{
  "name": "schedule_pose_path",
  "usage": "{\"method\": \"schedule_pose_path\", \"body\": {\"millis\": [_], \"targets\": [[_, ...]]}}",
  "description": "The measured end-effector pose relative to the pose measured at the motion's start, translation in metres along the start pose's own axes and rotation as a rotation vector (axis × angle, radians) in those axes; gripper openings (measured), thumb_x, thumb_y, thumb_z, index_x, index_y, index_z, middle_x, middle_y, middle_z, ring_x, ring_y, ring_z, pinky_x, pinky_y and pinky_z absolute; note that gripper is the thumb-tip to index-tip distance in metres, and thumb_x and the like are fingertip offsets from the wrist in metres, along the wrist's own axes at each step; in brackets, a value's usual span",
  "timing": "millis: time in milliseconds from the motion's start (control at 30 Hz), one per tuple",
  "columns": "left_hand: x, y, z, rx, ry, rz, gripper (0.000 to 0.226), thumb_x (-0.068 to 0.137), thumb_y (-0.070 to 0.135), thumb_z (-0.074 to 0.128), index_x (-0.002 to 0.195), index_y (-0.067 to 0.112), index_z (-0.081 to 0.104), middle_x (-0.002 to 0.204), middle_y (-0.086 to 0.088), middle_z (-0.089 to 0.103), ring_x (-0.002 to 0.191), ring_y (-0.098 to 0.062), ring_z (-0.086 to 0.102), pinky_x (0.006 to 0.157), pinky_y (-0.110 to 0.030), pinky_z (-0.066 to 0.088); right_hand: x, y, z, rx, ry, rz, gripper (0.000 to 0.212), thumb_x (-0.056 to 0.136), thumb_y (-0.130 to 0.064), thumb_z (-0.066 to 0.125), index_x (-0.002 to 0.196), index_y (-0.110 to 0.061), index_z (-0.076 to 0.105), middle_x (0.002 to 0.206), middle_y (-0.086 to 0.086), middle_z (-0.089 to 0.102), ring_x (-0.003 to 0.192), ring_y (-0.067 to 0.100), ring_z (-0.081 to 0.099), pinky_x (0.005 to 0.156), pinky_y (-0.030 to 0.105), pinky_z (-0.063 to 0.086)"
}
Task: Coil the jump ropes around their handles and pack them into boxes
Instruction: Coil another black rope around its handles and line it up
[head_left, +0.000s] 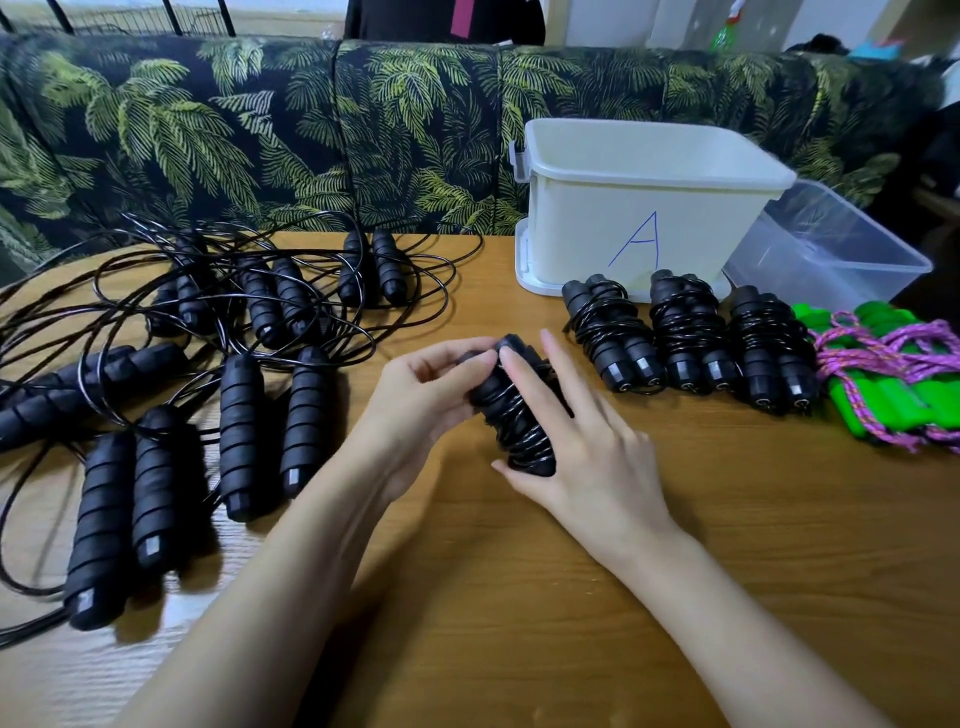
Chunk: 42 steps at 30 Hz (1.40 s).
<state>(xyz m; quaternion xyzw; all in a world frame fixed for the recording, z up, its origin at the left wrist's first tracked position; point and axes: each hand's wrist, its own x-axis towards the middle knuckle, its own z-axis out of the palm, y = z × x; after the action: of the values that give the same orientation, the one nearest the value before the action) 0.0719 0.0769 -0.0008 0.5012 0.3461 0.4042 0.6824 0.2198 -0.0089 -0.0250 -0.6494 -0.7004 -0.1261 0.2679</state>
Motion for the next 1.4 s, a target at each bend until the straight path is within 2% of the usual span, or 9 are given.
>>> {"method": "schedule_pose_path", "body": {"millis": [100,300,533,667,767,867,1033,1233,1400], "targets": [[0.001,-0.001,-0.002,-0.086,0.018,-0.047,0.033,0.077,0.012,0.079,0.107,0.014,0.065,0.101,-0.012,0.071,0.091,-0.022,0.065,0.093,-0.038,0.053,0.0,-0.003,0.003,-0.063,0.0,-0.005,0.109,0.062,-0.048,0.088,0.152,-0.033,0.027,0.159,0.005,0.034,0.098,0.026,0.067,0.05,0.037,0.057],[0.001,-0.003,-0.003,0.368,0.065,0.381,0.012,0.091,0.018,0.068,0.095,0.008,0.063,0.089,0.001,0.065,0.083,-0.008,0.059,0.075,-0.02,0.048,0.002,-0.001,0.001,-0.004,0.0,0.018,0.109,0.063,-0.05,0.086,0.153,-0.034,0.028,0.159,0.002,0.034,0.1,0.027,0.068,0.055,0.039,0.058],[0.003,-0.003,-0.011,0.618,-0.023,0.575,0.014,0.095,0.012,0.056,0.092,0.004,0.066,0.084,-0.004,0.066,0.08,-0.021,0.061,0.075,-0.034,0.052,0.001,0.002,-0.002,0.055,-0.06,0.047,0.111,0.063,-0.056,0.082,0.153,-0.04,0.019,0.158,-0.003,0.037,0.099,0.025,0.07,0.062,0.043,0.061],[0.003,-0.004,-0.009,0.808,-0.043,0.702,0.01,0.095,0.006,0.056,0.09,0.005,0.065,0.082,-0.001,0.066,0.078,-0.018,0.062,0.075,-0.034,0.052,0.002,0.001,-0.005,-0.068,-0.036,0.042,0.111,0.061,-0.054,0.085,0.152,-0.035,0.026,0.152,0.0,0.045,0.088,0.023,0.07,0.051,0.035,0.055],[0.004,-0.006,-0.006,0.731,0.035,0.584,0.006,0.099,0.015,0.057,0.101,0.014,0.062,0.079,0.003,0.068,0.073,-0.006,0.06,0.071,-0.022,0.049,0.002,0.003,-0.003,-0.111,-0.016,0.016,0.108,0.058,-0.049,0.088,0.15,-0.032,0.034,0.149,0.002,0.049,0.084,0.022,0.069,0.048,0.032,0.053],[0.005,-0.004,-0.005,0.548,0.082,0.309,0.03,0.097,0.038,0.055,0.118,0.019,0.063,0.086,0.004,0.073,0.081,-0.004,0.065,0.077,-0.021,0.05,0.002,-0.002,0.0,-0.109,-0.014,-0.027,0.107,0.059,-0.046,0.088,0.15,-0.032,0.032,0.15,0.003,0.049,0.086,0.022,0.068,0.049,0.031,0.053],[0.005,-0.007,-0.008,0.251,-0.093,0.0,0.047,0.103,0.038,0.043,0.11,0.001,0.07,0.106,-0.024,0.07,0.099,-0.022,0.065,0.103,-0.04,0.048,0.002,-0.003,0.0,-0.046,-0.043,-0.074,0.107,0.065,-0.046,0.084,0.153,-0.029,0.026,0.154,0.006,0.043,0.092,0.024,0.069,0.051,0.035,0.057],[0.003,-0.018,0.011,0.439,0.061,0.257,0.038,0.108,0.036,0.032,0.11,0.024,0.068,0.098,0.01,0.072,0.093,0.003,0.063,0.08,-0.013,0.045,0.001,-0.006,0.0,-0.127,-0.063,0.057,0.114,0.061,-0.051,0.085,0.154,-0.026,0.024,0.153,0.009,0.044,0.081,0.025,0.069,0.048,0.036,0.057],[0.006,-0.028,0.007,0.462,0.0,0.191,0.065,0.097,0.058,0.023,0.15,0.021,0.032,0.147,0.016,0.041,0.133,0.005,0.038,0.111,-0.012,0.027,0.014,-0.002,-0.006,-0.056,-0.265,0.132,0.11,0.076,-0.06,0.072,0.155,-0.044,-0.003,0.161,-0.008,0.027,0.113,0.023,0.064,0.078,0.038,0.055]]}}
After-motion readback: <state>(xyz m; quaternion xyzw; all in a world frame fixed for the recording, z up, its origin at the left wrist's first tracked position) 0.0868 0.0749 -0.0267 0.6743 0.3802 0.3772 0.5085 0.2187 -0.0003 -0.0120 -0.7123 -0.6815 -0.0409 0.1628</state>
